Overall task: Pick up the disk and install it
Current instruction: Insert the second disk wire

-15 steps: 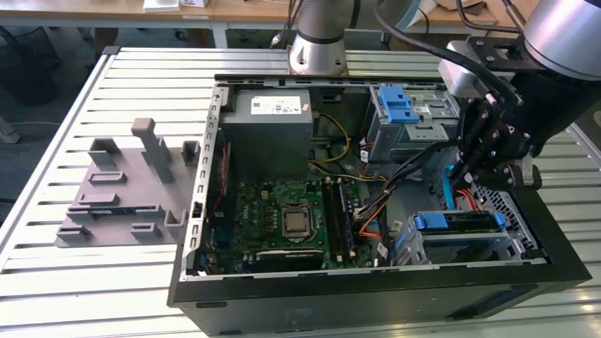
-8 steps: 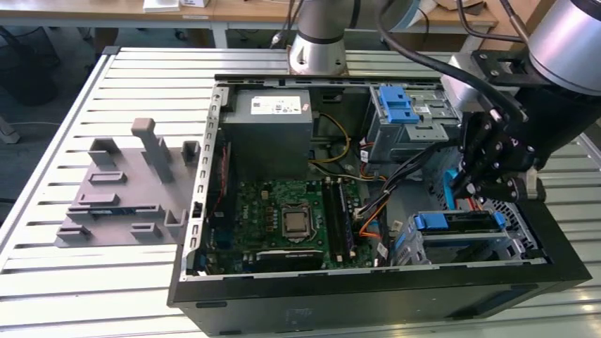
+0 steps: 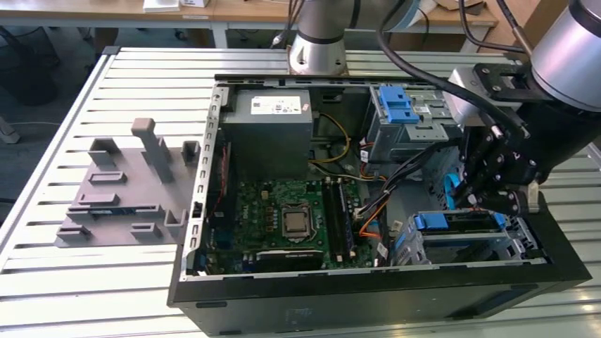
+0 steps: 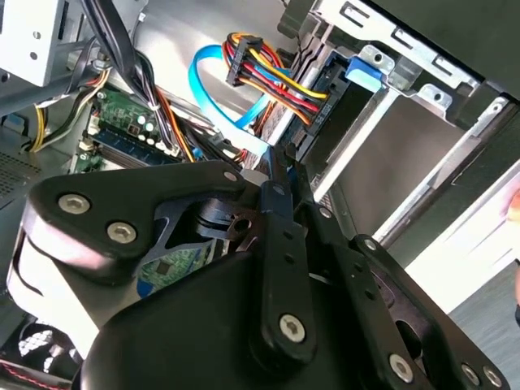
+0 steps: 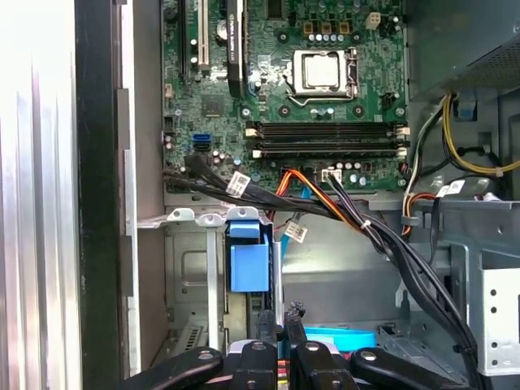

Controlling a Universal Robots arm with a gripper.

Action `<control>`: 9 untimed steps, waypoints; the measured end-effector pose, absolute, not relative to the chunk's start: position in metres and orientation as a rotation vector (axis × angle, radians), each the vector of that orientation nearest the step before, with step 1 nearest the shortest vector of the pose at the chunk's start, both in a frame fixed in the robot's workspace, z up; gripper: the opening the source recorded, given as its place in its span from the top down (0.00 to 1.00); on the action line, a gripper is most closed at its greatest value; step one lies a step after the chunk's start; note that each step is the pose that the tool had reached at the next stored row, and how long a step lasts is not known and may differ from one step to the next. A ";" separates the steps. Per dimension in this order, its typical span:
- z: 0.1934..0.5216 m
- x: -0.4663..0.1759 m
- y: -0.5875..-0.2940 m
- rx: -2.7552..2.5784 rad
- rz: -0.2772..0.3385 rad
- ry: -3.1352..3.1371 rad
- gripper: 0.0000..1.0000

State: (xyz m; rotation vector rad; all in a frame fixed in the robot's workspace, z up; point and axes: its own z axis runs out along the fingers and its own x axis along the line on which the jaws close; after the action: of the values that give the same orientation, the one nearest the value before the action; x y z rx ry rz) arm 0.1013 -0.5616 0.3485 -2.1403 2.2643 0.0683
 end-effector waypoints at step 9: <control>0.346 0.101 -0.568 -2.139 0.069 2.265 0.84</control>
State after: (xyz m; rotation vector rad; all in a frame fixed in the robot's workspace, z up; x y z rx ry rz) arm 0.1013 -0.5676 0.3459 -2.1392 2.2650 0.0690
